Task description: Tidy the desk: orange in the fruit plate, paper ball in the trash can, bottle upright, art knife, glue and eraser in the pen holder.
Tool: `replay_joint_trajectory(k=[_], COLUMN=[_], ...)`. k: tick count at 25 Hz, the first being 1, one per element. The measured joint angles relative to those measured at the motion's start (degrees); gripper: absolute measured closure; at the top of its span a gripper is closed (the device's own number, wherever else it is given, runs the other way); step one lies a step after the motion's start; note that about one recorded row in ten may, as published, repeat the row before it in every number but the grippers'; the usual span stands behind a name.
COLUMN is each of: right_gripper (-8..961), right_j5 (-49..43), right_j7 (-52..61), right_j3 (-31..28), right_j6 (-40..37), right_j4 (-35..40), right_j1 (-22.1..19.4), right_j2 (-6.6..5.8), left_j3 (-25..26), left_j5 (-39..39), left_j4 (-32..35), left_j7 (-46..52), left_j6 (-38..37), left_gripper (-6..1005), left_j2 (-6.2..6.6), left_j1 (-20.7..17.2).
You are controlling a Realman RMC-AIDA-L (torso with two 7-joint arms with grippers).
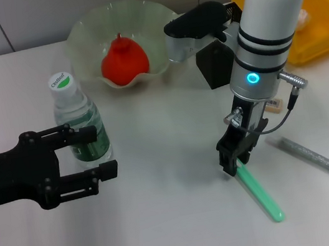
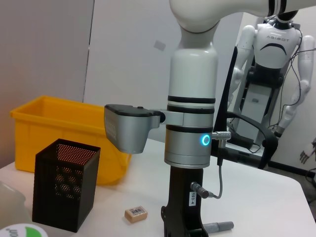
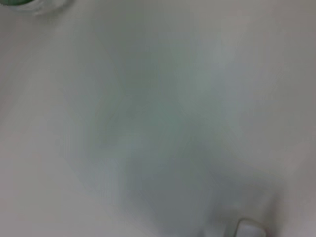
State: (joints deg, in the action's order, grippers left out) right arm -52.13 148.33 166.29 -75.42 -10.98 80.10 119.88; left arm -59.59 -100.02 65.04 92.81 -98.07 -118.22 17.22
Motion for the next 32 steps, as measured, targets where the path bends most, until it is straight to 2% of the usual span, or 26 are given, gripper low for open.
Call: replay_joint_trajectory(k=[17, 32], right_gripper=[658, 770], right_j5=[0.0, 0.0], right_j7=[0.1, 0.2], right_j3=[0.0, 0.0], right_j6=[0.0, -0.1], right_j4=[0.1, 0.1], right_j1=[0.2, 0.0], right_j2=[0.0, 0.0], left_j3=[0.0, 0.1], left_j5=[0.1, 0.1], left_j4=[0.0, 0.0], left_j7=[0.0, 0.0], left_j6=[0.0, -0.1], left_gripper=[258, 257], left_j2=[0.0, 0.0], left_j1=[-0.1, -0.4])
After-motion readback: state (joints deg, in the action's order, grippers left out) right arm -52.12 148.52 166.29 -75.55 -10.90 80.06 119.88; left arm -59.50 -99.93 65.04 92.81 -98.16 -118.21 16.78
